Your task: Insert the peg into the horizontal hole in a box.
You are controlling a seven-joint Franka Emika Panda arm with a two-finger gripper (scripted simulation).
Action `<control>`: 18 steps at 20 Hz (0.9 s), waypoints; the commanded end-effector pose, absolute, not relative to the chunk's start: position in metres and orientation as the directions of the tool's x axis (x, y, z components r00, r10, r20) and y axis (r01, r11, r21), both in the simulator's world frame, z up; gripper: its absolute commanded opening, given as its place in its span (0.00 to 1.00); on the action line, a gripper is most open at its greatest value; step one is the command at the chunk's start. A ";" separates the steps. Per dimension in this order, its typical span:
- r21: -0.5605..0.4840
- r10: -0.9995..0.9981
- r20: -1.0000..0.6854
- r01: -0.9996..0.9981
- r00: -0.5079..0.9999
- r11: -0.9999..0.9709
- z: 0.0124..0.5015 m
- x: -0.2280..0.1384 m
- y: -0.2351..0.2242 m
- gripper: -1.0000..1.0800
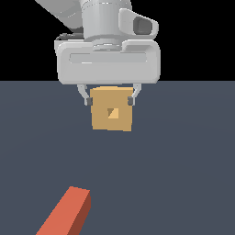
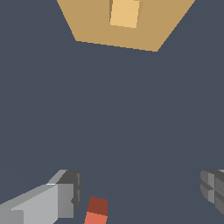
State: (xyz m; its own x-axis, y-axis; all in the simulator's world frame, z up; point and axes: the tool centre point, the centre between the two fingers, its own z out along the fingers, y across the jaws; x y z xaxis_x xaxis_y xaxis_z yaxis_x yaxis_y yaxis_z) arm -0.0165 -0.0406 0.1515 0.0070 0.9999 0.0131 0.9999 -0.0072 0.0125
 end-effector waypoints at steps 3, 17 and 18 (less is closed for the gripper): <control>0.008 0.997 0.008 0.997 0.074 -0.074 0.127 -0.034 -0.113 0.96; 0.000 0.975 0.000 0.975 0.223 -0.223 0.071 -0.087 -0.274 0.96; 0.000 0.974 0.000 0.974 0.226 -0.226 0.069 -0.089 -0.278 0.96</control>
State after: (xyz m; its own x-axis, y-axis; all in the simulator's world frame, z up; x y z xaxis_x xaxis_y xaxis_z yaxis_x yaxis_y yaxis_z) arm -0.0866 -0.2715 0.0719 0.2217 0.9751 -0.0007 0.9751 -0.2217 -0.0005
